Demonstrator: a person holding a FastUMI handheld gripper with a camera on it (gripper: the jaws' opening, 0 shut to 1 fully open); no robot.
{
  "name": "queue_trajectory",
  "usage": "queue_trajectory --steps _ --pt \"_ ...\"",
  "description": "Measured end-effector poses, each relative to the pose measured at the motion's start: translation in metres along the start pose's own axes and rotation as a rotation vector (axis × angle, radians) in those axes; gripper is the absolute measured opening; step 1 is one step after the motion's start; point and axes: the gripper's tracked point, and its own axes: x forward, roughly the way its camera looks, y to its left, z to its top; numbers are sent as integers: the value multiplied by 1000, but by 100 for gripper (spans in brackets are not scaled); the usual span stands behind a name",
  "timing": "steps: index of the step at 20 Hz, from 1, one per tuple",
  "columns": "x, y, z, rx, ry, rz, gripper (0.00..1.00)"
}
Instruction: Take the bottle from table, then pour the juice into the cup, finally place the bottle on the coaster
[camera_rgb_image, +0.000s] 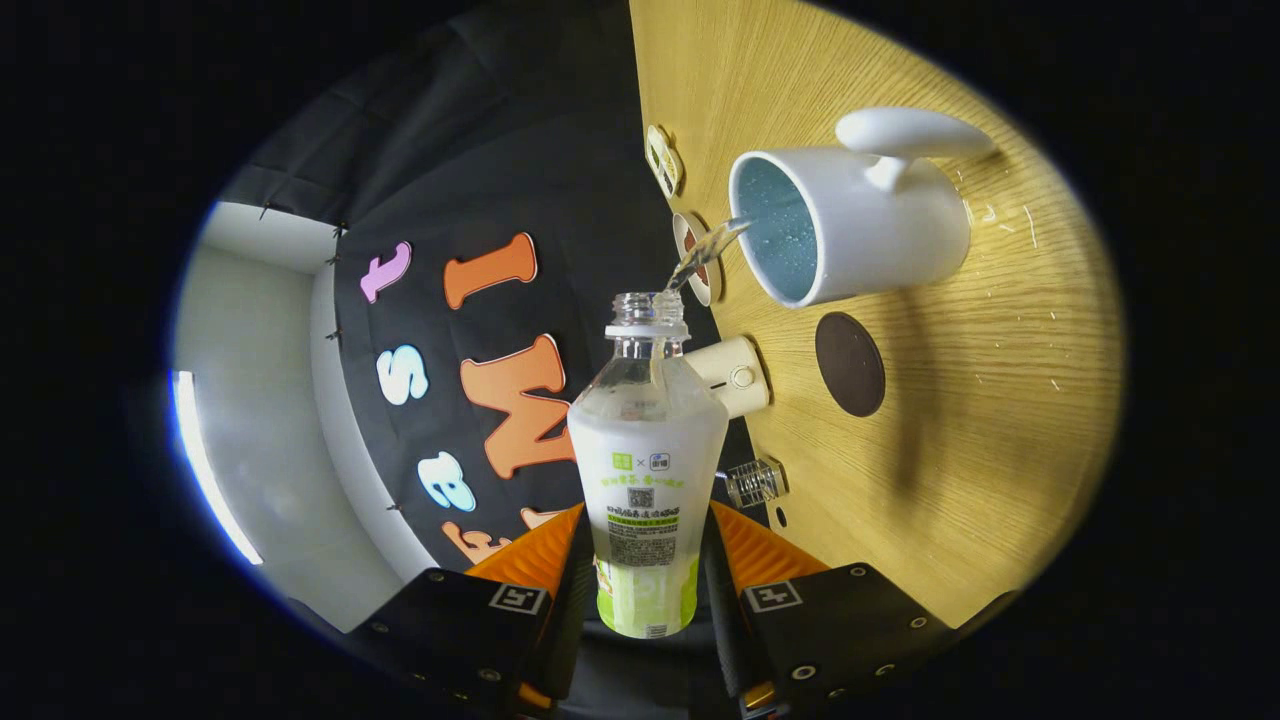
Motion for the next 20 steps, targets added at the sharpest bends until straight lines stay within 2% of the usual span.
queue_trajectory --steps 13,20 --pt "-1 23 9 75 -24 65 57" --pt "0 25 12 111 -28 70 57"
